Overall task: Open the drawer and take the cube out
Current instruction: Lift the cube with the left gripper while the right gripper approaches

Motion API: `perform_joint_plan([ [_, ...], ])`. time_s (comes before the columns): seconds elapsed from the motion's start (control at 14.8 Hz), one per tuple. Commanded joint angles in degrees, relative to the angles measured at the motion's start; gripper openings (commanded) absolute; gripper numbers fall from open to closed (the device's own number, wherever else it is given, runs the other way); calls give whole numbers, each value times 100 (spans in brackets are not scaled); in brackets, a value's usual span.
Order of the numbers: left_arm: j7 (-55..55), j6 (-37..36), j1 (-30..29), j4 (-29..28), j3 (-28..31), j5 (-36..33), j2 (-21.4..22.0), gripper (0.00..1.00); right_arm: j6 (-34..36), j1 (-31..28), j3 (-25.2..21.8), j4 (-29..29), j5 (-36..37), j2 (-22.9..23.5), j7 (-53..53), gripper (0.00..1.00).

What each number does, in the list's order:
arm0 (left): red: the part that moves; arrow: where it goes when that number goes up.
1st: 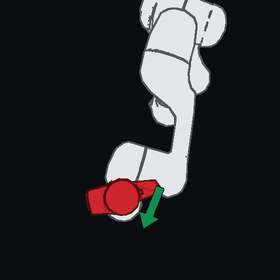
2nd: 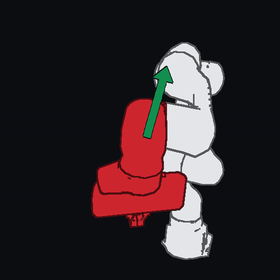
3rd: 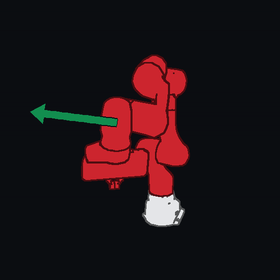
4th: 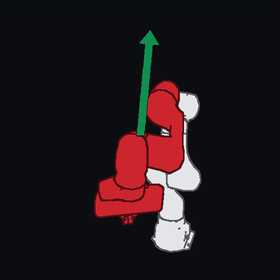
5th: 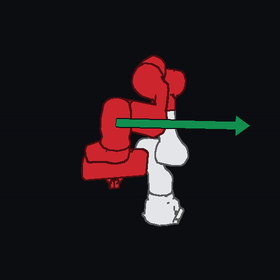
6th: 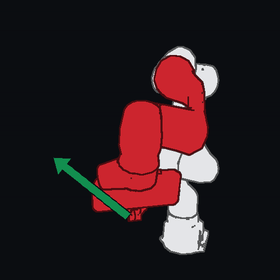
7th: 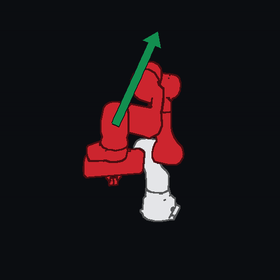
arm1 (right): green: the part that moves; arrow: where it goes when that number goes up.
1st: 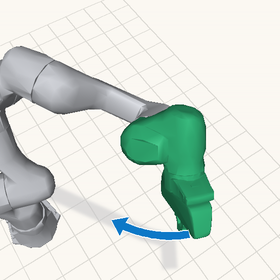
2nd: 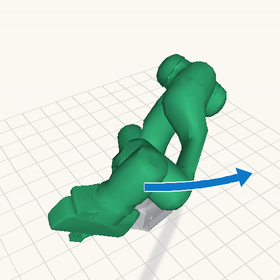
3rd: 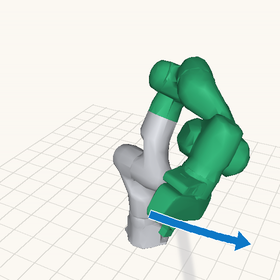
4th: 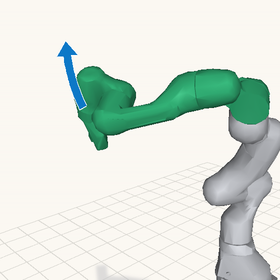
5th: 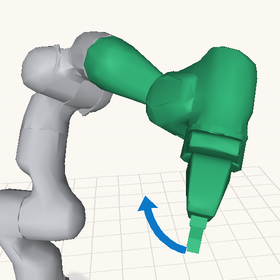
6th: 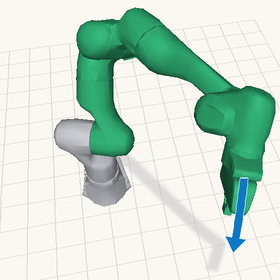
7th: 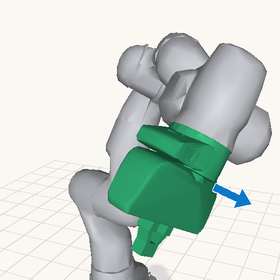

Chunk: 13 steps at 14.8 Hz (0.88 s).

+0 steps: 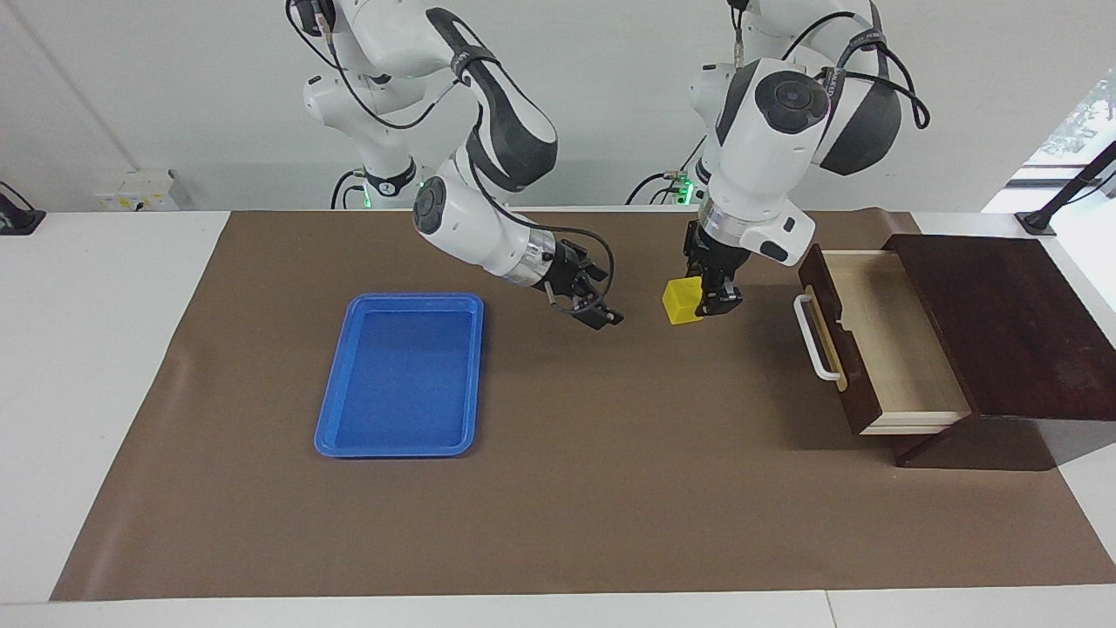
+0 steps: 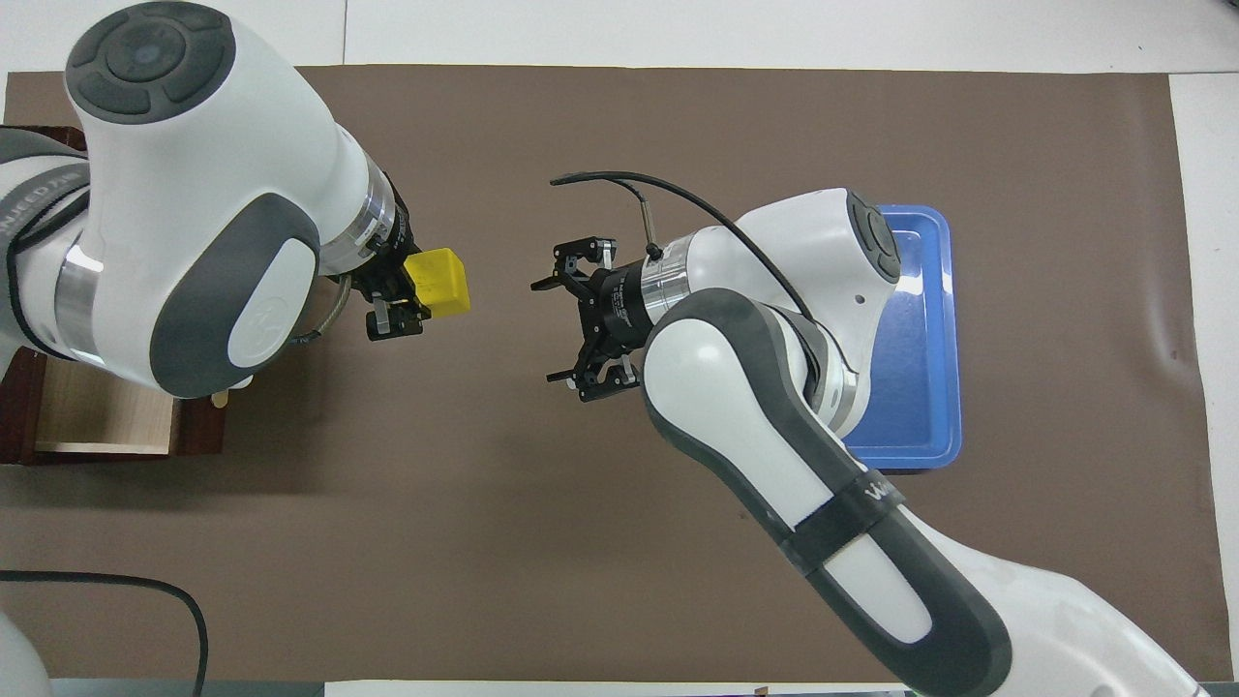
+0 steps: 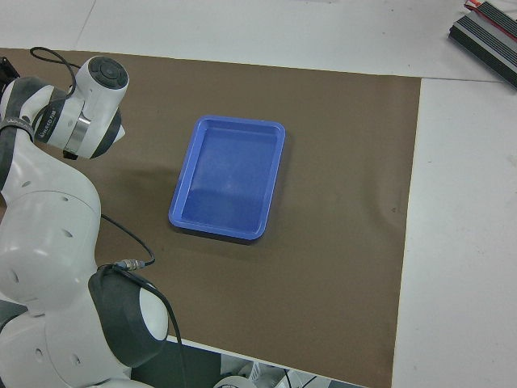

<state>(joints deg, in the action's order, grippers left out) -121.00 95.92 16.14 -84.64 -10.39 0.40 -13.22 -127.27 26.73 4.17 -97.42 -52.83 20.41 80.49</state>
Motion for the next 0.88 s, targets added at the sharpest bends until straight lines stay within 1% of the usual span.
perform_joint_plan([
  [0.0, -99, 145, 83, 150, 63, -49, -85, 0, -70, 87, -22, 687, -105, 481, 300, 100],
  [0.2, -99, 286, 74, 124, 63, -58, -85, 0, -87, 165, -22, 1101, -17, 648, 730, 100],
  [0.34, -99, 295, 65, 115, 63, -67, -85, 0, -139, 297, -30, 1102, -8, 657, 767, 100],
  [0.54, -90, 295, 56, 106, 63, -75, -85, 0, -140, 323, -30, 1128, -17, 683, 889, 100],
  [0.68, -90, 295, 56, 106, 63, -84, -85, 0, -53, 254, -39, 1417, 1, 806, 978, 100],
  [0.81, -90, 287, 48, 106, 63, -84, -85, 0, -52, 262, -57, 1733, 27, 1025, 1135, 100],
])
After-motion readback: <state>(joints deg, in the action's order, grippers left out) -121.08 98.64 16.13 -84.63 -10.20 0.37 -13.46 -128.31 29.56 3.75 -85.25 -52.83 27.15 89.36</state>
